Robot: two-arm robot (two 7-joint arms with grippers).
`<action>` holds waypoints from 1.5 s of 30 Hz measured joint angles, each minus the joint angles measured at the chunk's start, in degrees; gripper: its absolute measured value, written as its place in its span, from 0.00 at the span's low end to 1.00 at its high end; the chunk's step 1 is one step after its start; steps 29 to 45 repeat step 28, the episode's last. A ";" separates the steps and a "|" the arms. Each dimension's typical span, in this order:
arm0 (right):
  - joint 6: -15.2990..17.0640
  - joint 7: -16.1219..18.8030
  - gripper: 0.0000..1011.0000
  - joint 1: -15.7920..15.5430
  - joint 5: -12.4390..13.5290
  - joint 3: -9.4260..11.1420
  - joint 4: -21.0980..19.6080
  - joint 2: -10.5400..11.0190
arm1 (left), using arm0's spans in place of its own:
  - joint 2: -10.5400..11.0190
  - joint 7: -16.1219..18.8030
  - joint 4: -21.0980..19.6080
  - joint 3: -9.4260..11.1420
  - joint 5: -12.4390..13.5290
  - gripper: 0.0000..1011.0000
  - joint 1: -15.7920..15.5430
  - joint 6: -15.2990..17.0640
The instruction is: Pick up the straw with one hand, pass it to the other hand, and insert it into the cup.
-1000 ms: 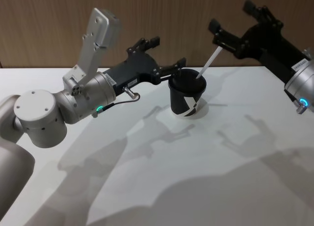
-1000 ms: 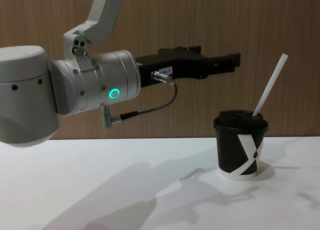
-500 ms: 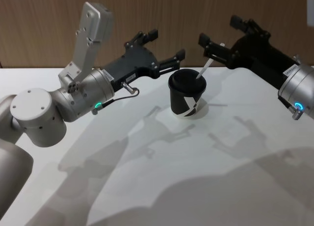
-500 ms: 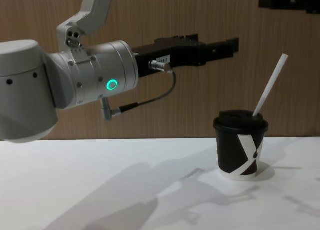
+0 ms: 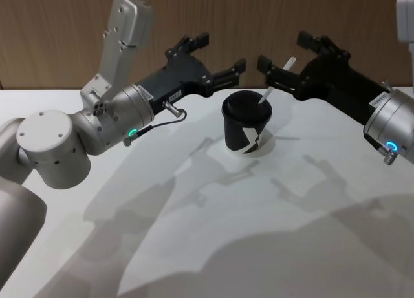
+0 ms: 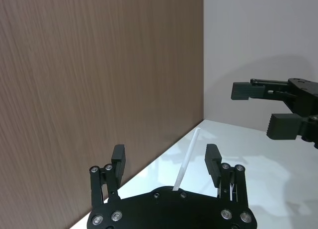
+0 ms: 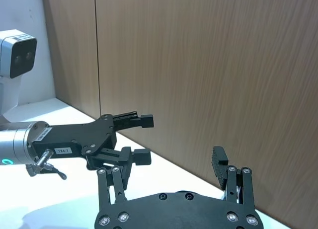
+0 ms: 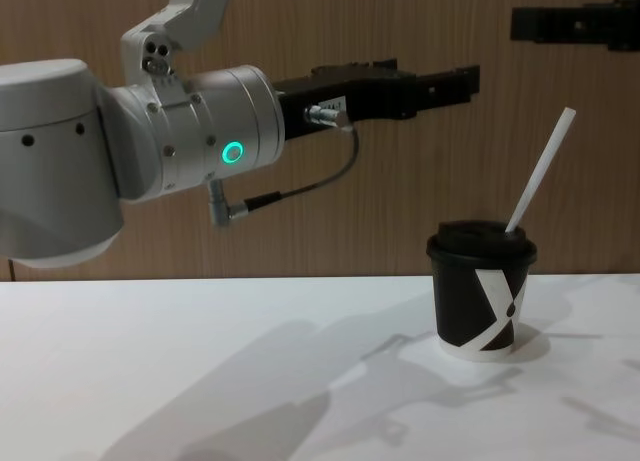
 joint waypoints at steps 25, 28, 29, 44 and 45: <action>0.26 0.30 0.99 -0.02 0.43 -0.37 0.15 0.44 | -0.21 1.21 -0.52 0.12 0.69 0.99 -0.28 1.32; 0.28 0.31 0.99 -0.02 0.44 -0.38 0.15 0.45 | -0.21 1.23 -0.54 0.12 0.70 0.99 -0.29 1.36; 0.28 0.31 0.99 -0.02 0.44 -0.38 0.15 0.45 | -0.21 1.23 -0.54 0.12 0.70 0.99 -0.29 1.36; 0.28 0.31 0.99 -0.02 0.44 -0.38 0.15 0.45 | -0.21 1.23 -0.54 0.12 0.70 0.99 -0.29 1.36; 0.28 0.31 0.99 -0.02 0.44 -0.38 0.15 0.45 | -0.21 1.23 -0.54 0.12 0.70 0.99 -0.29 1.36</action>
